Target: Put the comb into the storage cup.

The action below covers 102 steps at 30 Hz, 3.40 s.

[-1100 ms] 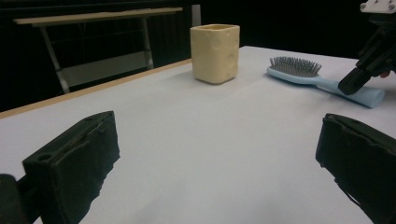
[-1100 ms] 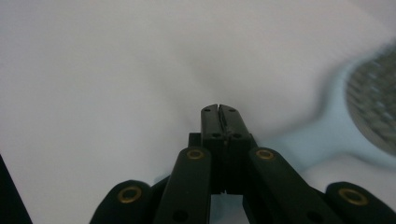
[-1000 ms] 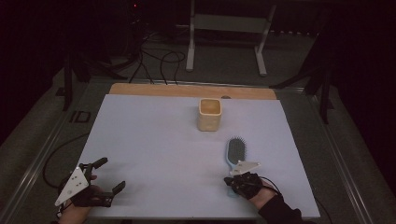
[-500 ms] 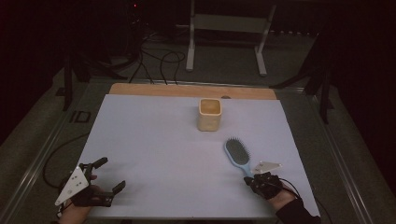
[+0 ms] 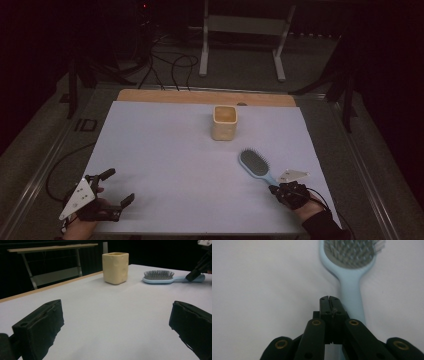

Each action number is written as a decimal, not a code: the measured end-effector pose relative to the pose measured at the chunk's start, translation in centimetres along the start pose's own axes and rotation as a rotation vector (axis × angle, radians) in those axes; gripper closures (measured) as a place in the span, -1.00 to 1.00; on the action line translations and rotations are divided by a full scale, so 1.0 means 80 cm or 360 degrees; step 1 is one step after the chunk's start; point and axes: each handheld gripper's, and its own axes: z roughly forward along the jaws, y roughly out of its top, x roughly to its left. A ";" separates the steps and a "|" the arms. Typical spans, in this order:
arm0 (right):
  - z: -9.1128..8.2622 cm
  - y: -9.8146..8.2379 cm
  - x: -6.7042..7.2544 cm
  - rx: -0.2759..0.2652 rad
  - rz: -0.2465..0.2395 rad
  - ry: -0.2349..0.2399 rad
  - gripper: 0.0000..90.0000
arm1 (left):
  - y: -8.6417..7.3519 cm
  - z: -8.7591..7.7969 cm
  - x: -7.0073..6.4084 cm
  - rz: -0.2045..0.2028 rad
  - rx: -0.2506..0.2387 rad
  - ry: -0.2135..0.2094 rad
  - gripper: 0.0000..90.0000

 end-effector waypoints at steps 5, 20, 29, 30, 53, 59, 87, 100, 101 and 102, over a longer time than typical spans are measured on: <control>-0.008 0.011 0.004 -0.0024 -0.0061 0.0003 1.00 | 0.000 0.000 0.000 0.0002 -0.0001 0.0000 -1.00; -0.033 0.034 -0.013 0.0020 -0.0125 -0.0065 0.96 | 0.000 0.000 0.000 0.0004 0.0002 0.0000 -1.00; -0.033 0.047 -0.023 0.0175 -0.0132 -0.0094 0.43 | 0.000 0.000 0.000 0.0000 0.0006 -0.0011 -1.00; -0.032 0.048 -0.024 0.0191 -0.0134 -0.0093 0.38 | 0.000 0.000 0.000 -0.0003 0.0006 -0.0011 -1.00; 0.002 0.083 -0.041 0.0503 -0.0072 0.0037 -0.83 | 0.000 0.000 0.000 -0.0008 0.0003 -0.0013 -1.00; 0.013 0.089 -0.044 0.0558 -0.0046 0.0061 -0.82 | 0.000 -0.001 0.001 -0.0018 0.0000 -0.0015 -1.00; 0.056 0.091 -0.039 0.0739 0.0020 0.0081 -0.69 | 0.000 -0.001 0.001 -0.0012 0.0000 -0.0016 -1.00; 0.061 0.093 -0.048 0.0785 0.0085 0.0124 0.26 | 0.000 -0.001 0.001 -0.0012 -0.0001 -0.0017 -1.00; 0.061 0.093 -0.048 0.0793 0.0082 0.0113 0.27 | 0.000 -0.001 0.001 -0.0018 -0.0002 -0.0015 -1.00; 0.061 0.093 -0.048 0.0793 0.0082 0.0113 0.27 | 0.000 -0.001 0.001 -0.0018 -0.0002 -0.0015 -1.00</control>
